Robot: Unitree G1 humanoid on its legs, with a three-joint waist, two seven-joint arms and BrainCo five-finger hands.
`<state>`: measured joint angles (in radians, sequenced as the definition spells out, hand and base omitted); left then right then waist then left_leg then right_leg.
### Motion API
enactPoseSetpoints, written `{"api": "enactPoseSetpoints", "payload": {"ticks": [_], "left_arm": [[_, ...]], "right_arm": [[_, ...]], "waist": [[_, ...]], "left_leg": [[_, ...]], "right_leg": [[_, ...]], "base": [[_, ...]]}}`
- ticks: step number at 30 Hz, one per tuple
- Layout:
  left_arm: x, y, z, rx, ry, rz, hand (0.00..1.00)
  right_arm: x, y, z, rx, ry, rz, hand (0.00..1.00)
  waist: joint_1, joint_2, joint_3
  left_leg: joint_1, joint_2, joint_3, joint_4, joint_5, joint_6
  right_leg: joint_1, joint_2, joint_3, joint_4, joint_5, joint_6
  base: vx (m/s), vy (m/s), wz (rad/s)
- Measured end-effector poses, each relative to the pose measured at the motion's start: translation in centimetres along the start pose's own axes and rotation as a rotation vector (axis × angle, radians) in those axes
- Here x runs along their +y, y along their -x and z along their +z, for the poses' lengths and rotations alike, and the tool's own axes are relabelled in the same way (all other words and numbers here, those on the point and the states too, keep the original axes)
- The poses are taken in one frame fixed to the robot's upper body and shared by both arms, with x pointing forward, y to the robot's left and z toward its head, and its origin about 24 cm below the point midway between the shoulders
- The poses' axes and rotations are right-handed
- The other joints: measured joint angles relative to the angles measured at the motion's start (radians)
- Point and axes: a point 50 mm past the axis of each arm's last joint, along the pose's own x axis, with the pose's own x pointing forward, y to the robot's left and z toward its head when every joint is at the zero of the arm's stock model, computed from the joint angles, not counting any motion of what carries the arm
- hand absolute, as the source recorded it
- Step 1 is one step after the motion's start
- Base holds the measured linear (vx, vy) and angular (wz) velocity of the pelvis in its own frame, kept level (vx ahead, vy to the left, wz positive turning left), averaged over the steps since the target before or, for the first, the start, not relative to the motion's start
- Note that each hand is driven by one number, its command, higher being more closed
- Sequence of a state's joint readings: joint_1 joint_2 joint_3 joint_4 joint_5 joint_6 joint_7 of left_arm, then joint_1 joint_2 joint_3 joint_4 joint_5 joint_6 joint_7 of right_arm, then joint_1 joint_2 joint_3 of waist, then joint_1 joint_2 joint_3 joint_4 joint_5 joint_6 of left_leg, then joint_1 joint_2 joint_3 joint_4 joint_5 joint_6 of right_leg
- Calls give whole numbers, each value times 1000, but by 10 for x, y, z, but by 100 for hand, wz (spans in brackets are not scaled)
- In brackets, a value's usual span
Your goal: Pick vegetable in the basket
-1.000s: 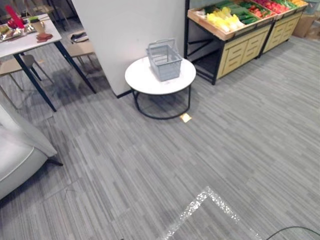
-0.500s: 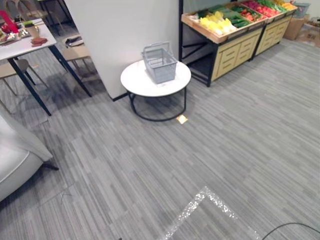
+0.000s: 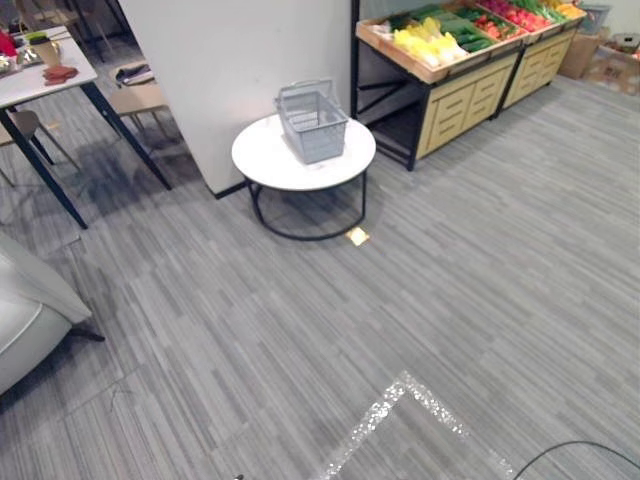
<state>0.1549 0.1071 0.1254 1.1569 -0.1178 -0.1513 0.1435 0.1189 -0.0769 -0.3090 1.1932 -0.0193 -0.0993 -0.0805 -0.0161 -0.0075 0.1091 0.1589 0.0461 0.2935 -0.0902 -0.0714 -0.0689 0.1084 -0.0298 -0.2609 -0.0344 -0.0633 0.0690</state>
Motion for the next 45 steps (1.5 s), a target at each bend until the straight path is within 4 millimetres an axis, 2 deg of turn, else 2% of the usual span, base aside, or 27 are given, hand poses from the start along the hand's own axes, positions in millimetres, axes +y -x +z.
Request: {"api": "enactPoseSetpoints", "payload": {"ticks": [6,7,9,11,13,14,16,18,20,22,24,25,26,27,28,29,30,32,34,36,38,40,41,42,43,44,45], "left_arm": [[1,-1,-1,16,35,-5,0],[2,-2,3,13,64,2,0],[2,-3,7,9,70,5,0],[3,-5,13,-6,82,11,0],[3,-7,20,-27,89,12,0],[5,-7,23,-36,95,19,0],[4,-7,26,-55,132,31,0],[3,-6,25,-56,152,33,0],[1,-6,26,-57,156,27,0],[0,-6,27,-65,162,25,0],[-2,-5,27,-68,186,27,0],[-5,-5,26,-67,206,27,0],[-7,-5,26,-65,208,26,0],[-10,-3,22,-55,213,20,0],[-10,-3,21,-50,218,21,0],[-8,-3,19,-47,219,29,0],[0,-5,24,-63,213,48,0],[1,-6,33,-91,222,60,0],[6,-7,35,-94,222,73,0],[4,-7,34,-93,220,69,0],[3,-7,35,-96,195,59,0],[1,-7,38,-110,154,41,0],[-1,-7,40,-118,147,33,0],[-2,-7,40,-119,147,30,0],[-3,-7,39,-119,144,27,0],[-6,-6,40,-118,148,19,0],[-9,-6,40,-119,153,11,0]], "right_arm": [[1,-1,6,-13,-6,4,0],[3,-3,12,-27,-7,9,0],[5,-3,14,-32,-11,11,0],[7,-3,15,-34,-19,16,0],[8,-2,13,-30,-28,18,0],[8,-2,14,-33,-25,20,0],[6,-3,15,-38,-2,20,0],[4,-3,17,-44,14,18,0],[1,-4,21,-55,18,13,0],[2,-4,23,-60,18,15,0],[1,-5,26,-70,25,13,0],[-2,-5,29,-81,32,8,0],[-3,-5,31,-86,38,5,0],[-7,-6,32,-91,57,0,0],[-7,-6,32,-92,68,1,0],[-7,-6,33,-95,70,1,0],[4,-5,33,-95,73,30,0],[8,-5,33,-100,69,42,0],[10,-5,36,-109,59,52,0],[9,-5,36,-110,59,58,0],[8,-5,38,-122,58,54,0],[10,-5,38,-127,56,55,0],[10,-5,38,-129,54,54,0],[10,-5,38,-129,53,52,0],[8,-5,38,-128,51,44,0],[6,-5,38,-130,43,32,0],[6,-4,39,-132,36,29,0]], "waist": [[-7,4,6],[-7,-1,24],[-8,-8,44],[-11,-19,55],[-6,-23,61],[-7,-29,70],[-1,-21,90],[5,-14,94],[5,-8,96],[9,-7,96],[18,2,97],[20,17,104],[21,26,108],[21,49,113],[21,51,113],[21,45,108],[21,-1,93],[22,-23,83],[18,-32,72],[19,-25,67],[16,-25,67],[-2,-27,67],[-5,-27,69],[-5,-27,69],[-9,-21,73],[-13,-13,76],[-14,-12,76]], "left_leg": [[-48,7,-9,27,2,1],[-70,8,-9,44,2,2],[-73,6,-10,61,2,1],[-108,10,-25,136,-30,-24],[-194,46,-28,332,-86,-34],[-268,73,-24,504,-83,-32],[-344,123,-23,709,-58,-18],[-386,127,-37,797,-63,-18],[-423,109,-45,731,-76,-19],[-444,96,-49,558,-64,-20],[-441,84,-88,274,34,-33],[-436,91,-110,161,72,-43],[-438,96,-120,138,76,-44],[-437,118,-118,126,78,-42],[-431,121,-115,149,149,-38],[-423,108,-110,169,186,-27],[-431,61,-80,227,141,10],[-457,40,-52,288,96,35],[-443,13,-15,321,58,77],[-410,6,1,307,47,93],[-302,-12,6,257,7,101],[-240,-27,5,240,-23,124],[-193,-33,-2,217,-39,125],[-164,-36,-3,199,-41,125],[-110,-37,-5,166,-45,123],[-71,-33,-8,150,-55,118],[-65,-31,-9,148,-63,116]], "right_leg": [[-54,-2,-8,47,-1,-10],[-100,-14,-15,114,-31,-32],[-122,-28,-19,177,-69,-46],[-145,-49,-35,246,-123,-49],[-152,-52,-52,283,-166,-69],[-134,-52,-64,282,-170,-76],[-97,-39,-66,281,-178,-87],[-67,-43,-62,279,-191,-81],[-48,-56,-56,255,-188,-74],[-48,-69,-52,229,-180,-61],[-42,-76,-27,190,-169,-36],[-25,-75,-14,168,-168,-16],[-11,-74,-7,160,-169,0],[27,-75,16,147,-184,35],[54,-85,34,141,-194,53],[60,-105,48,139,-200,65],[66,-160,86,133,-186,74],[41,-200,117,131,-144,95],[29,-237,156,153,-64,111],[-18,-250,173,256,-19,103],[-134,-292,164,580,71,64],[-203,-328,132,796,121,42],[-253,-337,103,917,98,20],[-273,-337,88,965,82,2],[-303,-326,45,1017,24,-4],[-326,-311,-7,1008,-35,-4],[-337,-307,-33,983,-56,-4]], "base": [[-38,-26,2],[-67,-32,-3],[-64,-52,8],[-83,-93,29],[-75,-136,29],[-34,-122,22],[-11,-135,6],[46,-69,1],[99,26,-3],[138,91,-10],[243,200,-28],[277,237,-32],[403,354,-43],[373,330,-48],[407,349,-55],[437,338,-53],[430,311,-37],[396,287,-36],[413,279,-38],[336,231,-29],[363,285,-17],[269,169,21],[253,112,19],[224,65,4],[190,27,-2],[170,-4,-1],[127,-67,6]]}}
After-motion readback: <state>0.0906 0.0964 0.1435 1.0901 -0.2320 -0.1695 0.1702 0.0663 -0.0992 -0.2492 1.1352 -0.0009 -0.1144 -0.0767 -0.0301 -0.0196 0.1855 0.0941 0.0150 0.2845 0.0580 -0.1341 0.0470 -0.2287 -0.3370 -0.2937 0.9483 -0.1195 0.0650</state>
